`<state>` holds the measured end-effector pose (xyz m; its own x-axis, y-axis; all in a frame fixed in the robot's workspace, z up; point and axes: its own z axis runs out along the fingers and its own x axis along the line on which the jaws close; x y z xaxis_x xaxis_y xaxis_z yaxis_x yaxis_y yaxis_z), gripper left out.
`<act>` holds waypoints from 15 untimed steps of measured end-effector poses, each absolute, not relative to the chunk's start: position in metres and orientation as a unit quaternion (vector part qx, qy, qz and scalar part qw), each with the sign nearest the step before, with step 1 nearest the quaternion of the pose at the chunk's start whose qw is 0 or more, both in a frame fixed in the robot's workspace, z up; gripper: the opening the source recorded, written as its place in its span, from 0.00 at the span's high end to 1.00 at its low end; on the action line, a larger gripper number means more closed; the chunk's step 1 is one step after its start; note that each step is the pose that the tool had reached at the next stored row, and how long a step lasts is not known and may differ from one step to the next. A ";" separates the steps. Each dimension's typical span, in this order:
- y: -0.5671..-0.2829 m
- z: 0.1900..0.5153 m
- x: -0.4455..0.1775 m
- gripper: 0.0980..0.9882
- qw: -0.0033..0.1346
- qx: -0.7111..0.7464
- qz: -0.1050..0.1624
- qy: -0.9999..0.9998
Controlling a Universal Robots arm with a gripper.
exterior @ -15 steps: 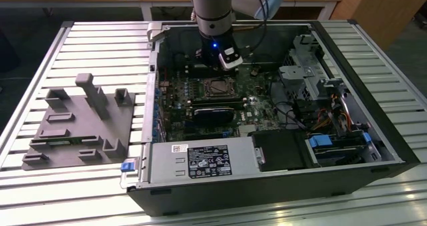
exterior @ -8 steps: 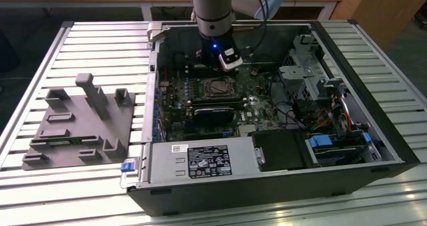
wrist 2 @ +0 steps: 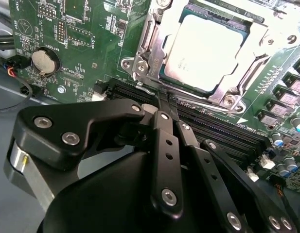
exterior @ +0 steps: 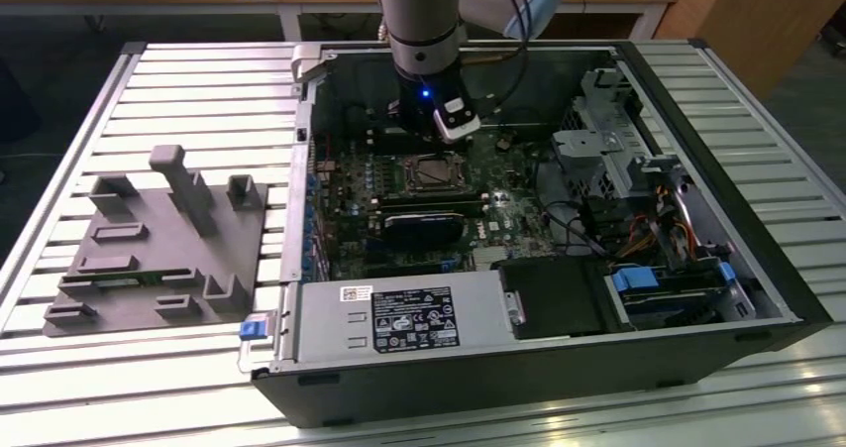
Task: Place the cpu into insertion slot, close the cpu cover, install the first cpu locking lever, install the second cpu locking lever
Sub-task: 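Install the first cpu locking lever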
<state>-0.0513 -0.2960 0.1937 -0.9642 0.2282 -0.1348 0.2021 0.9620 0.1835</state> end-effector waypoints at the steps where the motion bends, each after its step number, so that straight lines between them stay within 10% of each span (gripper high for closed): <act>1: -0.296 0.194 -0.051 0.99 0.078 0.109 0.084 0.987; 15: -0.296 0.205 -0.051 0.99 0.078 0.109 0.085 0.987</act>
<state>-0.0513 -0.2961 0.2045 -0.9641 0.2283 -0.1355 0.2019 0.9619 0.1842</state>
